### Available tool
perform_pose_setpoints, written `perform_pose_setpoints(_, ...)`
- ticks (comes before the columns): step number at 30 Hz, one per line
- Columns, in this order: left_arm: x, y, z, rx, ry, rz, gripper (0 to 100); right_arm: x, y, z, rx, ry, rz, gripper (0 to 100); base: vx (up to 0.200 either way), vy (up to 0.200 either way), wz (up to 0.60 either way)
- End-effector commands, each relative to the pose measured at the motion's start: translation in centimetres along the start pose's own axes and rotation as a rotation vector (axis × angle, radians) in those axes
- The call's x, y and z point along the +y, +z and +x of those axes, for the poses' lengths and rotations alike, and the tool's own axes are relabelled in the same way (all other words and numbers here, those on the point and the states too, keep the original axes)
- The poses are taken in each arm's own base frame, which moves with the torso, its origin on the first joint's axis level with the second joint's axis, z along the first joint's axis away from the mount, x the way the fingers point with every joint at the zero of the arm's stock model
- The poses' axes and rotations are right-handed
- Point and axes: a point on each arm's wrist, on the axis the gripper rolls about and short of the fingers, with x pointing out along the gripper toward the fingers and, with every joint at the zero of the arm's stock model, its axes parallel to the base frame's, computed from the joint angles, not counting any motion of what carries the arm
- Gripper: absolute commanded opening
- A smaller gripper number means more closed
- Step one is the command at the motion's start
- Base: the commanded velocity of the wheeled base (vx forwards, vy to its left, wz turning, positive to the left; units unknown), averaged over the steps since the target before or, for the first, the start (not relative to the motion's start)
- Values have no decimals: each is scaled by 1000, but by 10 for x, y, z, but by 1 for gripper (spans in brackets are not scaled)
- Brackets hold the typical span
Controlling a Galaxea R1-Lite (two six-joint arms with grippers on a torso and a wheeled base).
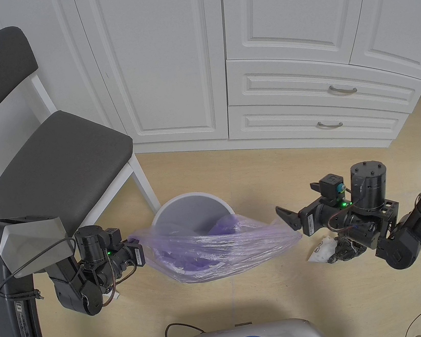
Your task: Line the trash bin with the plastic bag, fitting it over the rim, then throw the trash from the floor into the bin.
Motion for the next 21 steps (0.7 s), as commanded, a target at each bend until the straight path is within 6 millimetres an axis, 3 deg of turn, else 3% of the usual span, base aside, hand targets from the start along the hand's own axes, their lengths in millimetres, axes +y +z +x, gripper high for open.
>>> perform_pose_setpoints(1, 6, -6, 3, 17, 14, -2, 100, 37, 10, 20, -8, 65, -96, 100, 0, 0, 0)
perform_pose_setpoints(3, 7, -6, 3, 17, 15, -3, 100, 42, 15, 21, 6, 74, -121, 100, 0, 0, 0)
perform_pose_setpoints(5, 10, -2, -1, 7, 18, -7, 100, 68, 29, 22, 59, 127, -168, 100, 0, 0, 0)
perform_pose_setpoints(7, 10, 1, -5, -2, 4, -7, 100, 79, 36, 23, 82, 145, -182, 100, 0, 0, 0)
perform_pose_setpoints(11, 9, 12, -36, 14, -131, -10, 100, 102, 49, 26, 150, 190, -221, 100, 0, 0, 0)
perform_pose_setpoints(21, 4, 32, -79, -5, -235, 52, 100, 128, 40, 44, 236, 242, -275, 100, 0, 0, 0)
